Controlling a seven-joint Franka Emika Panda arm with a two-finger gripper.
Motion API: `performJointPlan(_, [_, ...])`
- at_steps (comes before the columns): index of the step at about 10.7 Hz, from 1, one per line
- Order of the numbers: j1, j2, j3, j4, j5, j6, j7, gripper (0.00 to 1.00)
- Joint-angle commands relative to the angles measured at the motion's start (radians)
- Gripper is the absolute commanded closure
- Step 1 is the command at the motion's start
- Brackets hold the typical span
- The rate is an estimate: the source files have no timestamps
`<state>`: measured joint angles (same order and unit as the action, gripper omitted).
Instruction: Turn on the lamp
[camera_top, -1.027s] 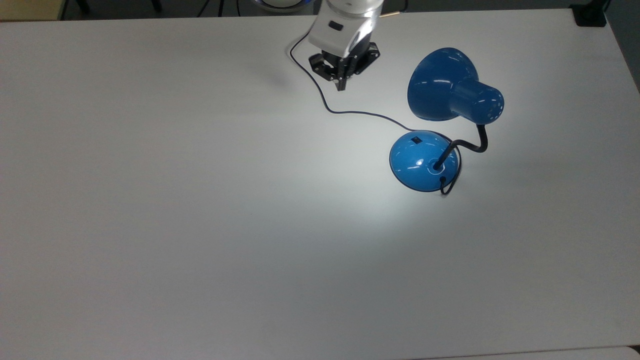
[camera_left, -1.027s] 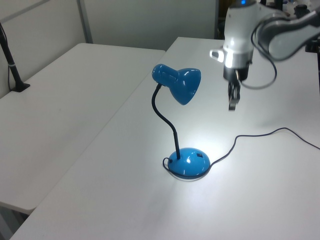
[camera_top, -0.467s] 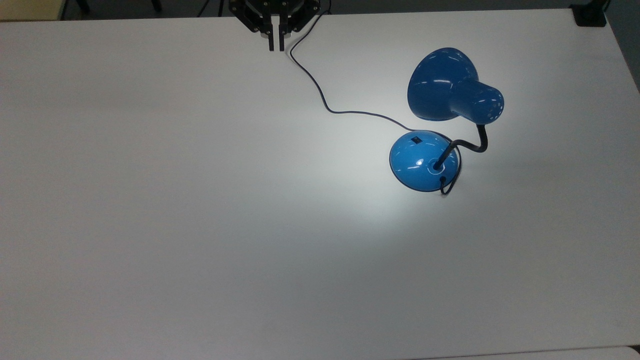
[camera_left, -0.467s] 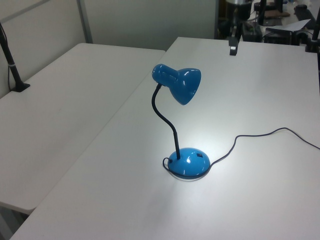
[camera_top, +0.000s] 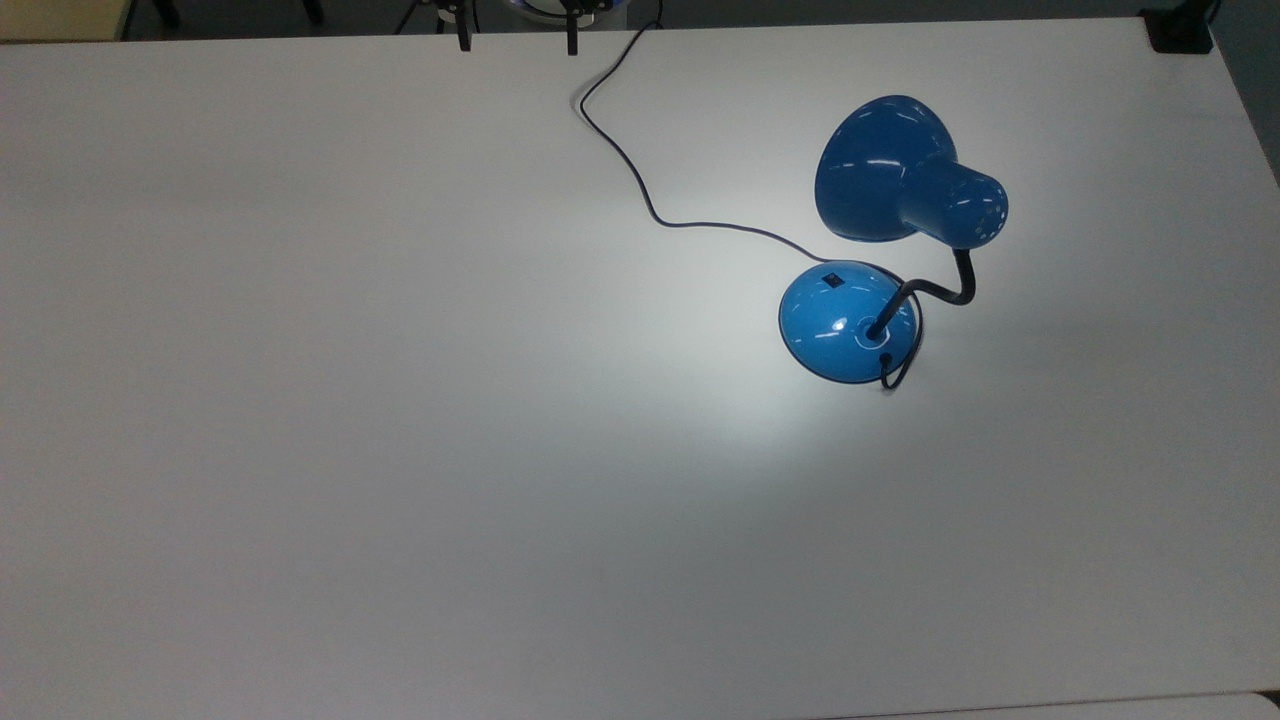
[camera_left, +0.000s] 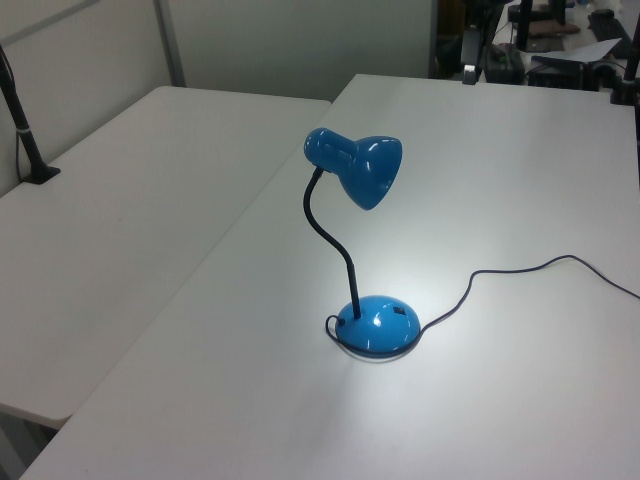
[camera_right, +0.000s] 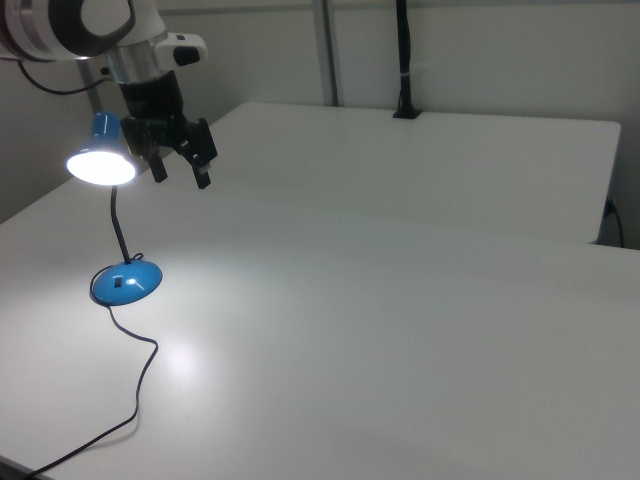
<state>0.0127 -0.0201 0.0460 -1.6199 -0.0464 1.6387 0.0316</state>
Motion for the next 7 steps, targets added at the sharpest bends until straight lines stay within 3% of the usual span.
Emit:
performJointPlan(1, [-0.017,0.003,-0.003,0.029,0.003,-0.071,0.008,0.0])
performJointPlan(7, [-0.019,0.003,-0.003,0.035,0.0,-0.074,0.016,0.0])
